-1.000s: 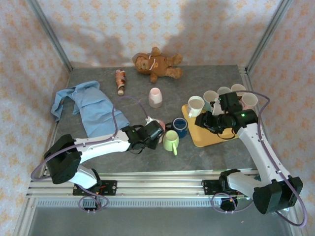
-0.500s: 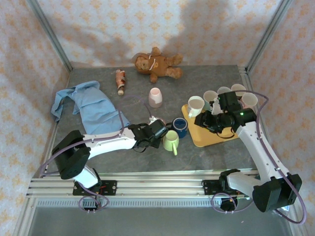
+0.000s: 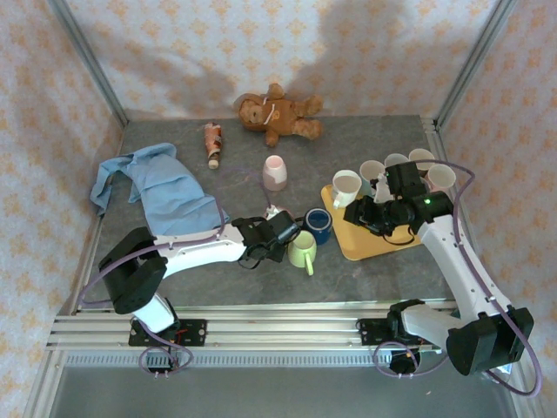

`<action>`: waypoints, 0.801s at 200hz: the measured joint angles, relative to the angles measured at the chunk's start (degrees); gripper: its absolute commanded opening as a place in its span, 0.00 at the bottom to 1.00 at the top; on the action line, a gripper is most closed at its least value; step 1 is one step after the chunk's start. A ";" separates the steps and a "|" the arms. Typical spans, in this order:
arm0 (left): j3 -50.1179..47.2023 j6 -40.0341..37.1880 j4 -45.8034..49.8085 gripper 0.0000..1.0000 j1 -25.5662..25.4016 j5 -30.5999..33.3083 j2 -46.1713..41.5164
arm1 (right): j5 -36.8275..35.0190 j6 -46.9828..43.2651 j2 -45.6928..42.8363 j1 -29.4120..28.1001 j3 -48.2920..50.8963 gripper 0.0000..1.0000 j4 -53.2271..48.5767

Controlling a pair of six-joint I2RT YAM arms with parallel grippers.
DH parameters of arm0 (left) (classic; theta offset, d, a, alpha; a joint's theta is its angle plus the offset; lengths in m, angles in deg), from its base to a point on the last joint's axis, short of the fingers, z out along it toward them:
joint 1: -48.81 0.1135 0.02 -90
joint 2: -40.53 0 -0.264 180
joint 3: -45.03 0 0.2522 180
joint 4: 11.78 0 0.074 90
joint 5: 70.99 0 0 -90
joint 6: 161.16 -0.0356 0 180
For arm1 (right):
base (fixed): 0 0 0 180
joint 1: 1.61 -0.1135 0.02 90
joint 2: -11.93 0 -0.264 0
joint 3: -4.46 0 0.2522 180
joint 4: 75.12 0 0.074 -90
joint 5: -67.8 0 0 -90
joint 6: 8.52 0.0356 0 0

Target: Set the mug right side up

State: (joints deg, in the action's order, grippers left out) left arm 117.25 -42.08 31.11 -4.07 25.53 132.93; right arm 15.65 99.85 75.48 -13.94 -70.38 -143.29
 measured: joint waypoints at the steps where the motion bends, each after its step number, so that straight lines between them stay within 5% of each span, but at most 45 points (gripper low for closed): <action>1: 0.00 0.00 0.00 0.35 0.00 0.00 0.00 | 0.02 -0.02 0.00 0.00 0.00 0.44 0.00; 107: 1.88 -0.87 2.56 0.00 -0.07 1.36 0.76 | 0.66 0.33 0.00 0.00 -0.02 0.43 0.09; 160: 1.88 -4.68 7.54 0.00 -0.07 5.62 -6.14 | 4.13 5.49 -1.11 -0.13 2.69 0.42 6.27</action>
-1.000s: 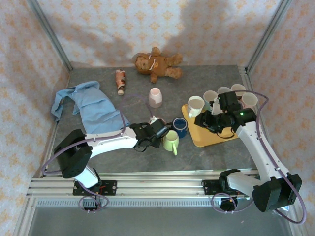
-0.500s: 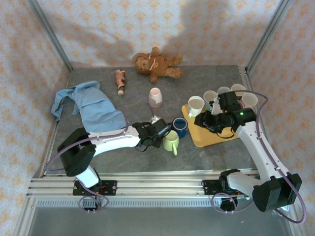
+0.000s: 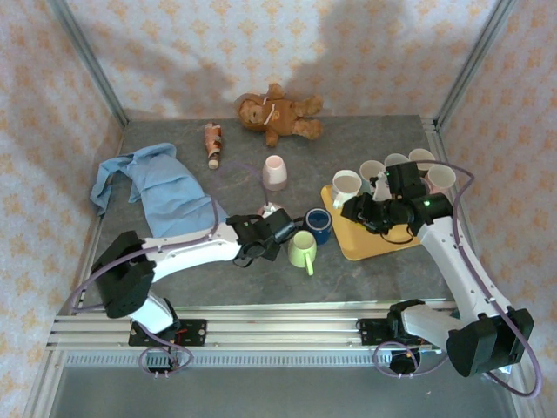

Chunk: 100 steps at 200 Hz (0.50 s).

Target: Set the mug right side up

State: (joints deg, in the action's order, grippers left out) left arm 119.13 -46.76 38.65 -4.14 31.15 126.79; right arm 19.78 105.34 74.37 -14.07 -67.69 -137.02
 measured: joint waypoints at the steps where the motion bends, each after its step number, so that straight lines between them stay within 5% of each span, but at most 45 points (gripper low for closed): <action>1: 0.00 -0.11 0.07 0.00 0.00 0.15 -0.35 | 0.02 0.04 -0.04 0.00 0.07 0.42 0.11; 55: 0.61 -5.42 0.17 0.00 0.63 2.91 -10.45 | 3.08 6.60 -0.68 -3.89 4.37 0.42 10.08; 100: 3.28 -11.19 -1.16 0.00 6.45 -0.48 -16.11 | 6.43 12.13 -1.40 -8.57 8.92 0.43 25.97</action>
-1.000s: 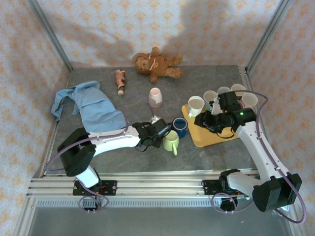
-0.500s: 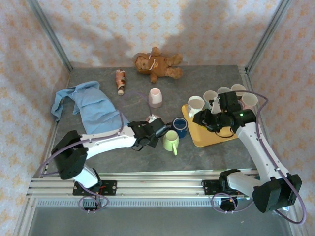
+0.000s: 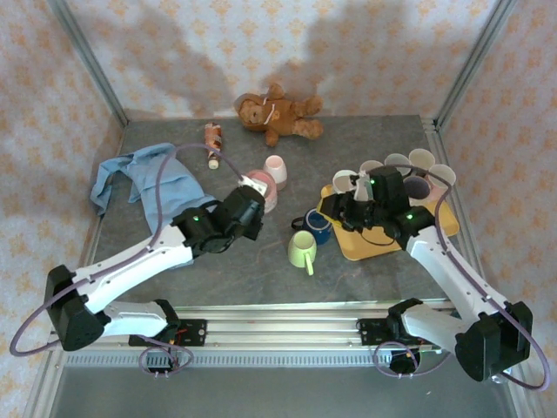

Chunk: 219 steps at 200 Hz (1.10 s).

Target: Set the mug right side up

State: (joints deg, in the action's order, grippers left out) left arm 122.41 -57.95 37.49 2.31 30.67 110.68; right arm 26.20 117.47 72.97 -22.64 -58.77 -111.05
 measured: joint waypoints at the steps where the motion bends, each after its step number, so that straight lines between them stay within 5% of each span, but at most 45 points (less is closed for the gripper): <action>1: 0.09 -0.09 0.00 0.00 0.11 -0.11 -0.07 | 0.11 0.11 -0.07 -0.09 0.22 0.43 0.66; 66: 13.05 -6.12 -1.01 0.00 7.56 -10.56 -1.07 | 2.82 6.29 -0.50 -3.04 6.99 0.46 29.46; 146: 28.13 -6.88 -0.98 0.00 9.18 -22.43 2.78 | 9.05 12.04 7.17 -6.21 5.95 0.49 56.61; 219: 31.67 -3.10 -1.05 0.00 9.18 -26.93 4.37 | 6.60 22.16 11.30 -9.03 4.24 0.53 75.97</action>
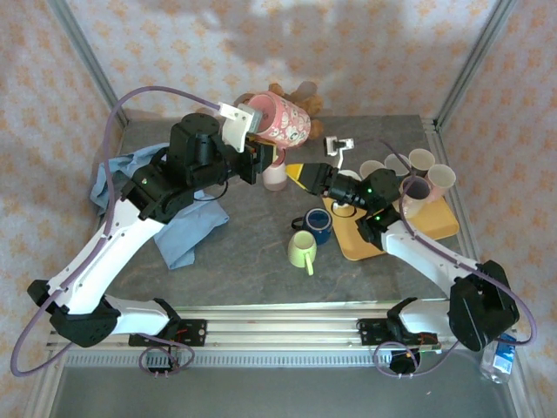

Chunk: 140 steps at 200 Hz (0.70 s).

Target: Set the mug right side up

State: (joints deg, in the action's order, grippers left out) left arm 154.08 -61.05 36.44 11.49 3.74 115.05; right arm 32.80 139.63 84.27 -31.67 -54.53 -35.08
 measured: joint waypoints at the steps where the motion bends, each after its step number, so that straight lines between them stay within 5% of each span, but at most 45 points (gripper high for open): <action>1: 0.00 0.07 0.00 0.00 0.00 -0.02 0.02 | -0.09 0.11 0.02 -0.02 0.00 0.53 0.13; 83: -1.29 5.99 -3.65 0.00 0.00 -0.87 0.00 | -7.98 8.11 5.14 -3.58 -0.92 0.53 10.80; 140: -4.96 8.09 -7.32 0.00 0.55 -0.83 -1.18 | -12.13 16.37 12.55 -5.35 -4.55 0.41 19.65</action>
State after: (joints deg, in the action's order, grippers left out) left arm 149.12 -52.97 29.12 12.04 2.91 113.87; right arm 20.67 156.00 96.82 -37.02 -59.08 -15.43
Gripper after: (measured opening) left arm 0.174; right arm 0.449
